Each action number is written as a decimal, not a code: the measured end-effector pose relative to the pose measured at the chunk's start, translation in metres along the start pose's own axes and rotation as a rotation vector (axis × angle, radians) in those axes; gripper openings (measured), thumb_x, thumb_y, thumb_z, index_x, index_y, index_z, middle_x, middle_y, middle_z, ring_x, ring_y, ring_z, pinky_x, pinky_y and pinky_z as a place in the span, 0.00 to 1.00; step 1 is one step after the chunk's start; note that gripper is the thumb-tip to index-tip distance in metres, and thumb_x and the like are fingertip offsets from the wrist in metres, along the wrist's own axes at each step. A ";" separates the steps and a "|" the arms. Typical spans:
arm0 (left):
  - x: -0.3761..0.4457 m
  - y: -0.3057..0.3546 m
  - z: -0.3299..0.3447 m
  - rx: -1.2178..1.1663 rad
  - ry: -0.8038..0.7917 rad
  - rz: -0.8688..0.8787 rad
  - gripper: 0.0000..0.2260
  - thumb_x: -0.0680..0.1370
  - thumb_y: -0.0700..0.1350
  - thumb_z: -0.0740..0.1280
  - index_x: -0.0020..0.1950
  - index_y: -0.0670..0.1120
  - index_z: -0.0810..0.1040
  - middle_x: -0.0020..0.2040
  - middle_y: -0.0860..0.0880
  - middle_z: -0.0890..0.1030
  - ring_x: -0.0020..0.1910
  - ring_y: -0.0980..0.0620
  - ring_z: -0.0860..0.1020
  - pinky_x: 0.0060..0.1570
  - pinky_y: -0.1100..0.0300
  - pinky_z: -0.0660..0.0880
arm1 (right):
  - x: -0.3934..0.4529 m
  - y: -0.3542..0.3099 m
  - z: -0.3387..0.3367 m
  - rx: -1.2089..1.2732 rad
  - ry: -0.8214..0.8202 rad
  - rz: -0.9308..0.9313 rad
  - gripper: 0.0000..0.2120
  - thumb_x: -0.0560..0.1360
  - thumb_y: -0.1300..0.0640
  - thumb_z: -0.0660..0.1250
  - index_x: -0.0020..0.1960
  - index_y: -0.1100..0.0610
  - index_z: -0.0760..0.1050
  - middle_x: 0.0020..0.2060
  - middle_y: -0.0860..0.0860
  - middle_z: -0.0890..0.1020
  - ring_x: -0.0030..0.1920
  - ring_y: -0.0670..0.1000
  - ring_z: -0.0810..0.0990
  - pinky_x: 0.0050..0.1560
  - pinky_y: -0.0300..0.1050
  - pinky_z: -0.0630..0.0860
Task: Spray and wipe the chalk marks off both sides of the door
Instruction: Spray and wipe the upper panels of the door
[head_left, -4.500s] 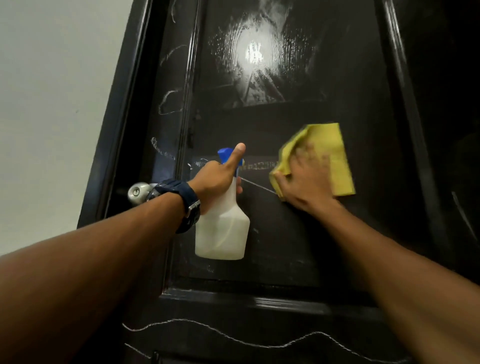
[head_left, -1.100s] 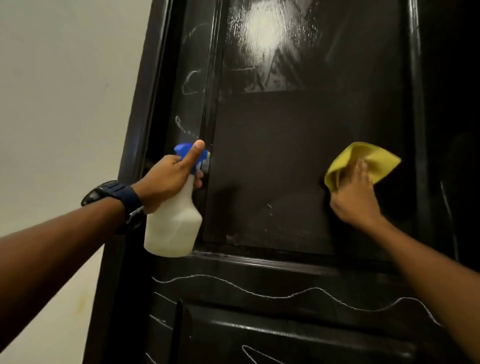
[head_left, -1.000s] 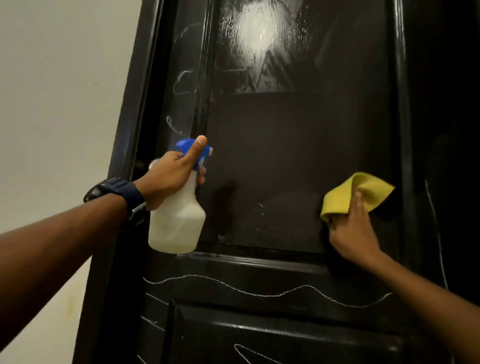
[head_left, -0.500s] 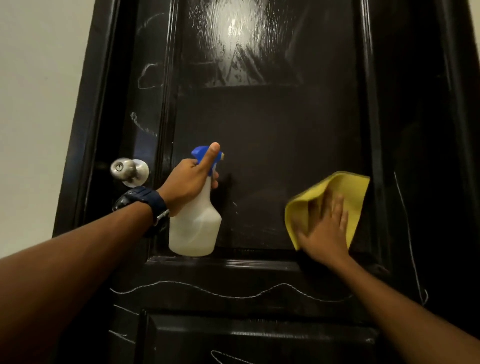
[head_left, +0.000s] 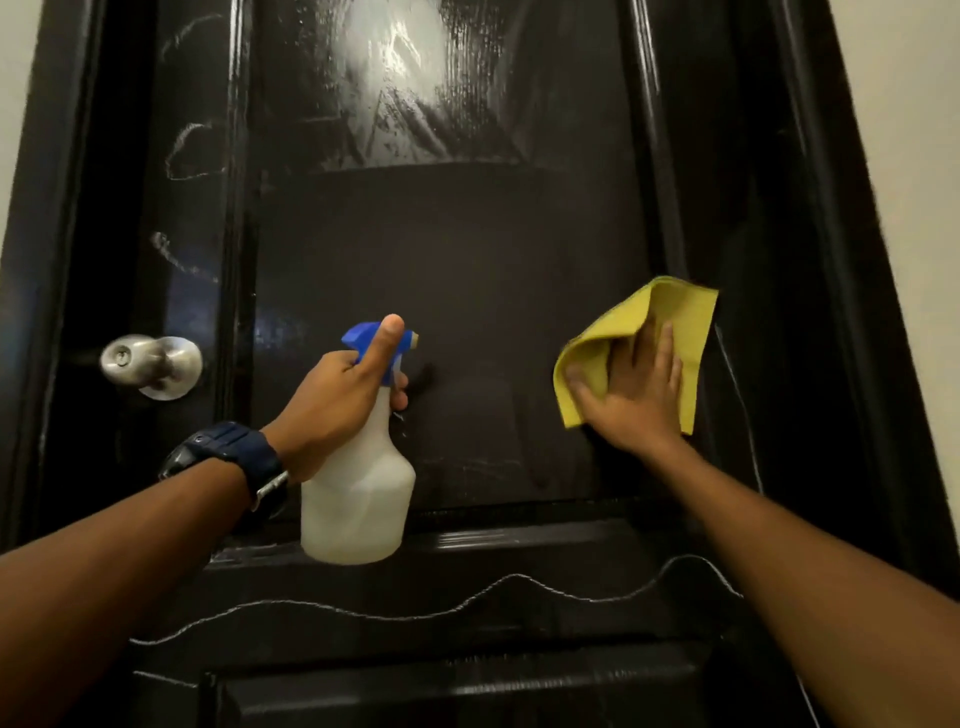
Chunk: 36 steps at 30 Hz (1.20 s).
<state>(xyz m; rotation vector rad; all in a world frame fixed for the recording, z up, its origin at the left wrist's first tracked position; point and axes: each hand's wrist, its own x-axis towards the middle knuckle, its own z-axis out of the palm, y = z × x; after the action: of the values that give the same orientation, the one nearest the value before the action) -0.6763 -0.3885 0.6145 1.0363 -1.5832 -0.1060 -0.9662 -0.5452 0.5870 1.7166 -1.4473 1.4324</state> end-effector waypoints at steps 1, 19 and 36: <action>-0.001 0.002 0.007 -0.015 0.001 0.014 0.35 0.76 0.71 0.53 0.49 0.41 0.81 0.41 0.45 0.84 0.38 0.48 0.81 0.51 0.46 0.79 | -0.027 0.015 0.005 0.050 -0.013 0.007 0.49 0.73 0.24 0.50 0.82 0.55 0.44 0.81 0.55 0.39 0.80 0.58 0.35 0.78 0.58 0.37; -0.003 0.034 0.102 -0.116 -0.074 0.113 0.38 0.72 0.72 0.55 0.46 0.37 0.80 0.38 0.46 0.83 0.35 0.53 0.80 0.45 0.54 0.78 | 0.018 0.124 -0.049 0.002 -0.005 -0.055 0.50 0.72 0.26 0.53 0.81 0.49 0.34 0.80 0.51 0.36 0.80 0.53 0.34 0.79 0.56 0.37; 0.024 0.038 0.125 -0.105 -0.034 0.061 0.37 0.79 0.69 0.54 0.49 0.35 0.81 0.39 0.45 0.84 0.37 0.52 0.80 0.43 0.56 0.75 | 0.098 0.097 -0.069 -0.015 0.020 0.042 0.45 0.73 0.29 0.47 0.82 0.55 0.50 0.81 0.56 0.42 0.79 0.62 0.34 0.77 0.66 0.39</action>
<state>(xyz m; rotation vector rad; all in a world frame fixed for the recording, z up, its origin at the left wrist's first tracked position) -0.8000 -0.4386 0.6155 0.9078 -1.6215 -0.1642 -1.0922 -0.5593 0.6740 1.6684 -1.4875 1.4526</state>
